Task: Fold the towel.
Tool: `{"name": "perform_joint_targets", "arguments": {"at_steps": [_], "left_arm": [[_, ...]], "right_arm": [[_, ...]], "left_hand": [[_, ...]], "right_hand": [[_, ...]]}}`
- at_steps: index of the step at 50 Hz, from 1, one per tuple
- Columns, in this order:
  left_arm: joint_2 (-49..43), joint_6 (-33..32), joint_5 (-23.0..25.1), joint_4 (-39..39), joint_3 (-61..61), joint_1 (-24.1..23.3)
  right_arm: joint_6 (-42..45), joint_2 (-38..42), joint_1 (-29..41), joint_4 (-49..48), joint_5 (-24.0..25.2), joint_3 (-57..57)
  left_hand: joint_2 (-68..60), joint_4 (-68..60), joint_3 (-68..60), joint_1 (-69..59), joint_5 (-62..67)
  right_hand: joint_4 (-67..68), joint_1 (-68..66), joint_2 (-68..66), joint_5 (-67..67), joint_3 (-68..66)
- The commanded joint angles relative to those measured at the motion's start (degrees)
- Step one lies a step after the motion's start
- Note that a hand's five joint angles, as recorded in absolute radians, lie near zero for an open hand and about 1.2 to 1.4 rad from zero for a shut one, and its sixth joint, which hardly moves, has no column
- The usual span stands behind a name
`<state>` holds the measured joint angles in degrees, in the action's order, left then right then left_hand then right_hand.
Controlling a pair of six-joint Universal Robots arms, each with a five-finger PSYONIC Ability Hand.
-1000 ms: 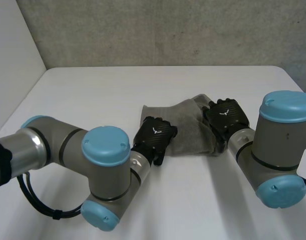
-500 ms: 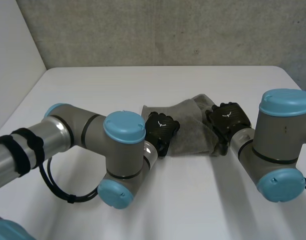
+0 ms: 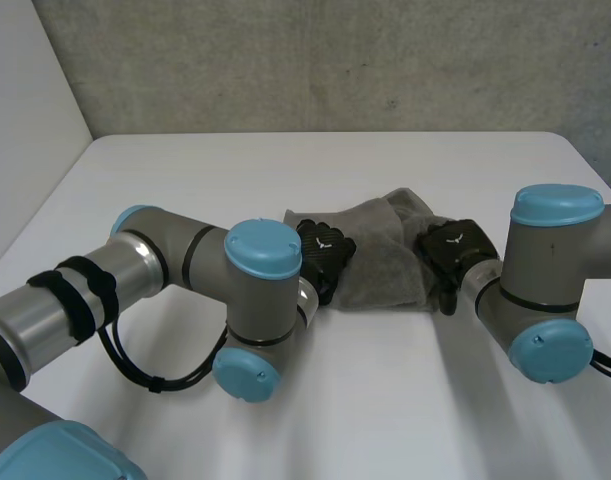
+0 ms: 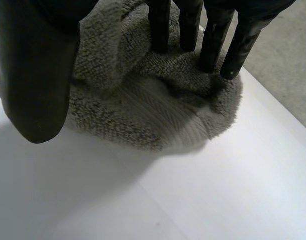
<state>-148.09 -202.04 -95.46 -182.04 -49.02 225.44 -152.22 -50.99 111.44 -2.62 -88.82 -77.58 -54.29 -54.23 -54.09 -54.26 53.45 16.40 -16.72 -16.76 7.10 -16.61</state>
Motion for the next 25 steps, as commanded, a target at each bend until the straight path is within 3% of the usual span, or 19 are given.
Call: {"name": "perform_joint_targets", "arguments": {"at_steps": [1, 3, 5, 6, 7, 8, 11, 20, 25], "left_arm": [[-0.1, 0.1, -0.1, 0.2, -0.2, 0.1], [0.0, 0.1, -0.1, 0.3, -0.4, 0.1], [0.6, 0.1, -0.2, 0.7, -0.5, 0.1], [0.6, 0.1, -0.2, 0.7, -0.5, 0.1], [1.0, 0.2, -0.2, 0.9, -0.7, 0.1], [1.5, 0.3, -0.3, 1.1, -0.7, 0.2], [3.3, 0.8, -0.9, 1.3, -1.1, 0.3], [9.9, 2.5, -2.0, 2.2, -2.7, 1.0], [16.6, 6.0, -2.0, 4.2, -3.8, 1.4]], "right_arm": [[-1.1, 0.1, 0.7, 0.8, 2.2, 0.1], [-1.8, 0.0, 0.7, 0.8, 2.6, 0.1], [-3.6, 0.0, 0.7, 0.8, 3.8, 0.2], [-3.6, 0.0, 0.7, 0.8, 3.8, 0.2], [-4.5, 0.0, 0.6, 0.8, 4.7, 0.2], [-4.5, 0.0, 0.6, 0.8, 4.7, 0.2], [-6.9, -0.1, 0.4, 0.9, 6.6, 0.7], [-9.3, -0.6, -0.8, 3.2, 7.1, 1.9], [-10.4, -5.2, -2.4, 6.2, 7.3, 3.1]], "left_hand": [[-9.9, -9.9, -10.1, -9.9, 0.7], [-15.0, -15.0, -15.2, -15.0, 5.8], [-24.3, -24.4, -24.5, -24.4, 15.2], [-24.4, -24.4, -24.6, -24.4, 15.2], [-25.7, -25.8, -25.9, -25.7, 16.5], [-25.7, -25.8, -25.9, -25.7, 16.5], [-25.7, -25.8, -25.9, -25.7, 16.5], [-25.7, -25.8, -25.9, -25.7, 16.5], [-25.7, -25.8, -25.9, -25.7, 16.5]], "right_hand": [[7.8, -7.5, -7.4, 7.1, -7.6], [11.7, -11.4, -11.3, 11.0, -11.5], [27.4, -27.1, -27.0, 26.7, -27.2], [27.5, -27.2, -27.1, 26.8, -27.3], [40.5, -40.2, -40.1, 39.8, -40.3], [40.6, -40.3, -40.2, 39.9, -40.4], [63.5, -63.2, -63.2, 62.8, -63.3], [63.6, -63.3, -63.2, 62.9, -63.4], [63.6, -63.3, -63.2, 62.9, -63.4]]}}
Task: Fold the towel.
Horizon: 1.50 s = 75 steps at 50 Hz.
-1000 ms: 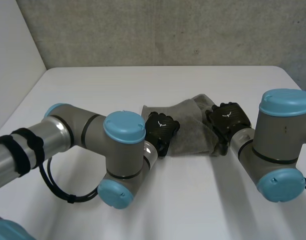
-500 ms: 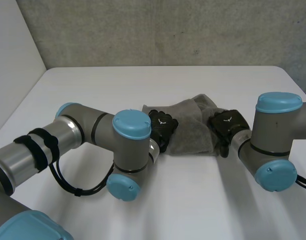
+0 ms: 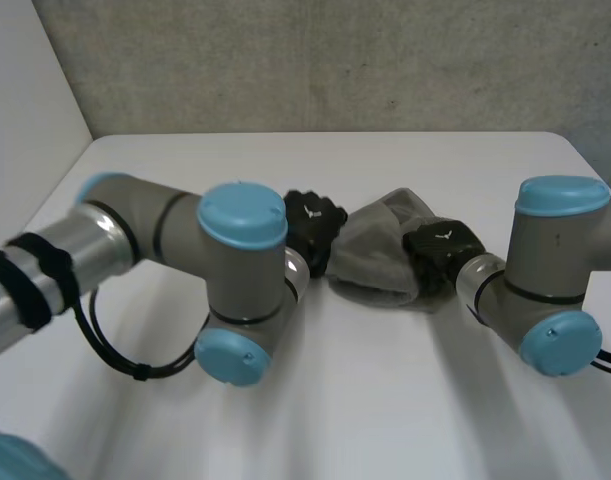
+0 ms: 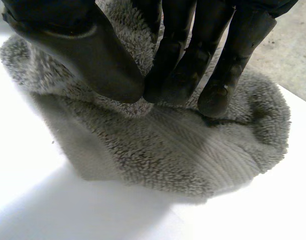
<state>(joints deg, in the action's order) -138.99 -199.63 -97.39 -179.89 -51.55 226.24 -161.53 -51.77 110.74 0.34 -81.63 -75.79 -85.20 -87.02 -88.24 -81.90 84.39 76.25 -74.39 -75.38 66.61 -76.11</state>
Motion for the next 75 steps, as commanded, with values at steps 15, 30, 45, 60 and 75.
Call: {"name": "perform_joint_targets", "arguments": {"at_steps": [15, 30, 45, 60, 75], "left_arm": [[21.1, 10.6, -1.3, 11.2, -0.1, 6.3], [8.7, 8.0, -9.5, 16.1, 1.6, 14.1], [-5.9, 1.6, -13.0, 14.9, 15.2, 18.3], [-5.3, 1.8, -12.1, 12.4, 16.4, 20.4], [5.2, 1.9, -9.9, 12.7, 4.8, 19.2]], "right_arm": [[-0.6, -19.4, -4.1, 17.7, 6.4, 8.6], [4.2, -11.2, -2.8, 18.3, 4.1, 6.9], [5.4, -12.1, 0.4, 18.6, 3.9, 1.5], [13.8, -12.5, 0.7, 17.6, 3.8, -7.1], [13.5, -4.8, 2.9, 2.1, 3.2, -7.3]], "left_hand": [[5.2, 7.0, 8.2, 1.9, -14.4], [5.2, 7.0, 8.2, 1.9, -14.4], [5.2, 7.0, 8.2, 1.9, -14.4], [36.6, 38.5, 39.7, 33.3, -45.8], [54.4, 56.3, 57.5, 51.1, -63.6]], "right_hand": [[3.8, -5.6, -4.6, 3.4, -3.9], [-40.4, 38.6, 39.6, -40.8, 40.3], [-41.6, 39.7, 40.7, -42.0, 41.5], [-43.8, 41.9, 42.9, -44.2, 43.7], [-52.9, 51.0, 52.0, -53.2, 52.7]]}}
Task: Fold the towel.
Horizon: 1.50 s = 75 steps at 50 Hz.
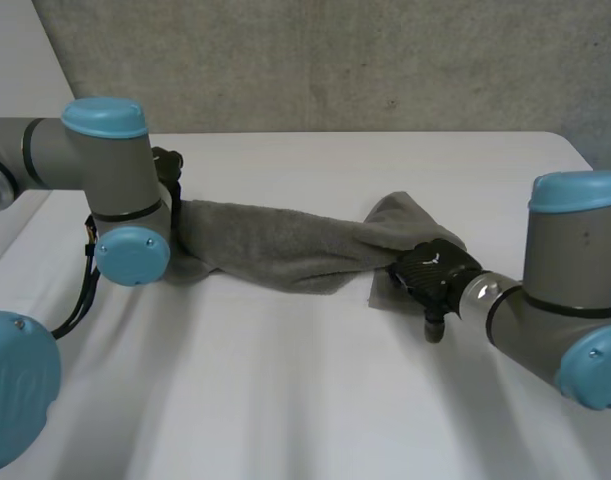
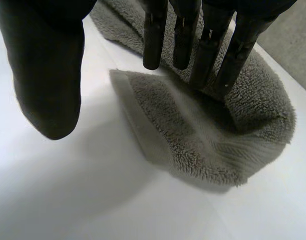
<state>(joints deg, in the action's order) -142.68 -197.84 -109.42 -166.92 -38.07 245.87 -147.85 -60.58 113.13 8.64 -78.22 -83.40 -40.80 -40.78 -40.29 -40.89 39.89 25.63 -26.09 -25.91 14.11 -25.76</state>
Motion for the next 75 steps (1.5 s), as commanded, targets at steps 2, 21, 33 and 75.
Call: {"name": "perform_joint_targets", "arguments": {"at_steps": [2, 21, 33, 75], "left_arm": [[11.3, 0.1, 3.8, -0.3, -11.0, -0.4], [28.2, 0.1, 16.0, -1.0, -37.9, -2.2], [28.5, -0.1, 16.0, -7.2, -44.5, -3.7], [3.9, -12.3, 7.8, -17.8, -25.9, -1.3]], "right_arm": [[-0.1, 4.2, 0.5, -7.2, -0.2, 0.3], [0.8, 8.5, -0.1, -11.5, -3.4, 2.3], [0.3, 8.6, -0.3, -13.6, -5.8, 2.7], [-7.1, -1.1, -14.2, -13.6, -6.7, 5.1]], "left_hand": [[10.7, 10.7, 10.2, 10.8, -19.8], [12.9, 12.9, 12.4, 13.0, -22.0], [11.7, 11.7, 11.2, 11.8, -20.8], [8.9, 8.9, 8.4, 9.0, -18.0]], "right_hand": [[-2.1, 2.5, 2.4, -0.6, 2.2], [8.3, -7.9, -8.1, 9.9, -8.2], [37.9, -37.4, -37.6, 39.4, -37.8], [54.4, -53.9, -54.1, 55.9, -54.2]]}}
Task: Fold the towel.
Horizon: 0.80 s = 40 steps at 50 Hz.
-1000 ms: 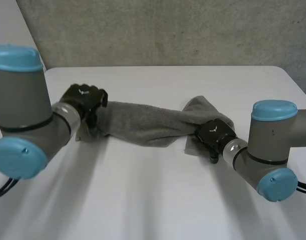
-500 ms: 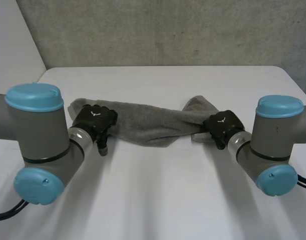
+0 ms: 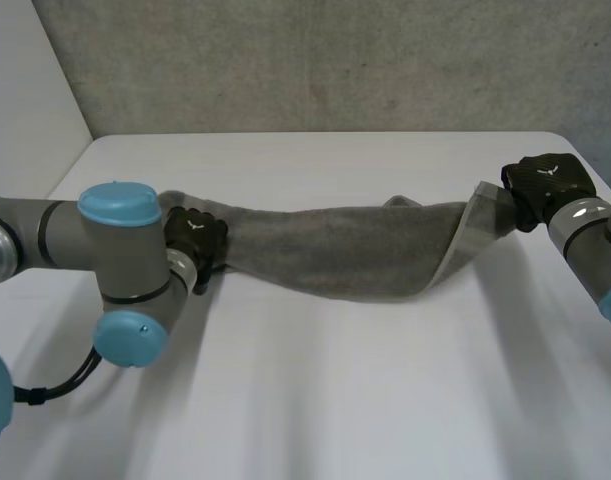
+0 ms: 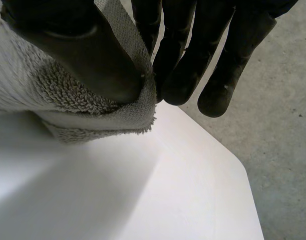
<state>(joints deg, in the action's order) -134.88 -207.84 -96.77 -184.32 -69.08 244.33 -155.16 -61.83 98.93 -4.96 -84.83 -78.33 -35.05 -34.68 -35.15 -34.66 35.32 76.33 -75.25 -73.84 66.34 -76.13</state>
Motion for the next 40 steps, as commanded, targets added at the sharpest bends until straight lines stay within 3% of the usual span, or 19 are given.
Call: {"name": "perform_joint_targets", "arguments": {"at_steps": [1, 11, 14, 16, 19, 20, 26, 31, 33, 40], "left_arm": [[-3.9, -2.3, -4.8, -0.4, 5.1, 0.3], [-6.0, -2.3, -5.0, -0.5, 8.3, 0.9], [-6.4, -2.3, -4.9, -0.5, 8.8, 1.1], [-6.6, -2.3, -5.0, -0.7, 9.0, 1.3], [-6.6, -2.2, -5.0, -0.7, 9.0, 1.5], [-6.4, -2.2, -5.1, -0.6, 9.0, 1.9], [-0.7, -1.4, -5.3, 0.1, 7.9, 3.8], [7.0, -0.3, -4.8, 0.5, 5.4, 3.7], [13.1, 1.1, -4.4, 1.6, 4.0, 3.6], [23.1, 3.8, -3.2, 9.7, 6.0, 3.3]], "right_arm": [[0.2, 0.1, 0.0, 0.0, 0.0, 0.0], [0.2, 0.2, -0.1, 0.0, 0.1, 0.1], [0.2, 0.2, -0.1, 0.0, 0.1, 0.1], [0.3, 0.2, -0.1, 0.0, 0.0, 0.1], [0.4, 0.2, -0.1, 0.0, 0.0, 0.1], [0.3, 0.2, -0.1, 0.0, 0.0, 0.2], [0.6, -0.4, -0.1, 1.9, 0.0, 1.5], [0.2, -4.5, 0.0, 12.8, 0.5, 7.6], [0.3, -7.9, 0.1, 20.2, 2.9, 12.3], [1.5, -12.2, -0.8, 31.9, 9.0, 21.3]], "left_hand": [[3.1, 2.8, 3.2, 2.7, -13.4], [-7.3, -7.7, -7.2, -7.7, -3.0], [-15.9, -16.2, -15.8, -16.3, 5.6], [-28.9, -29.3, -28.8, -29.3, 18.7], [-35.7, -36.1, -35.6, -36.1, 25.4], [-43.9, -44.3, -43.8, -44.3, 33.6], [-44.9, -45.3, -44.8, -45.3, 34.7], [-44.9, -45.3, -44.8, -45.3, 34.7], [-44.9, -45.3, -44.8, -45.3, 34.7], [-44.9, -45.3, -44.8, -45.3, 34.7]], "right_hand": [[3.7, -4.8, -6.2, 3.7, -3.9], [3.7, -4.8, -6.2, 3.7, -3.9], [3.7, -4.8, -6.2, 3.7, -3.9], [3.7, -4.8, -6.2, 3.7, -3.9], [3.7, -4.8, -6.2, 3.7, -3.9], [3.7, -4.8, -6.2, 3.7, -3.9], [3.7, -4.8, -6.2, 3.7, -3.9], [3.7, -4.8, -6.2, 3.7, -3.9], [3.7, -4.8, -6.2, 3.7, -3.9], [3.7, -4.8, -6.2, 3.7, -3.9]]}}
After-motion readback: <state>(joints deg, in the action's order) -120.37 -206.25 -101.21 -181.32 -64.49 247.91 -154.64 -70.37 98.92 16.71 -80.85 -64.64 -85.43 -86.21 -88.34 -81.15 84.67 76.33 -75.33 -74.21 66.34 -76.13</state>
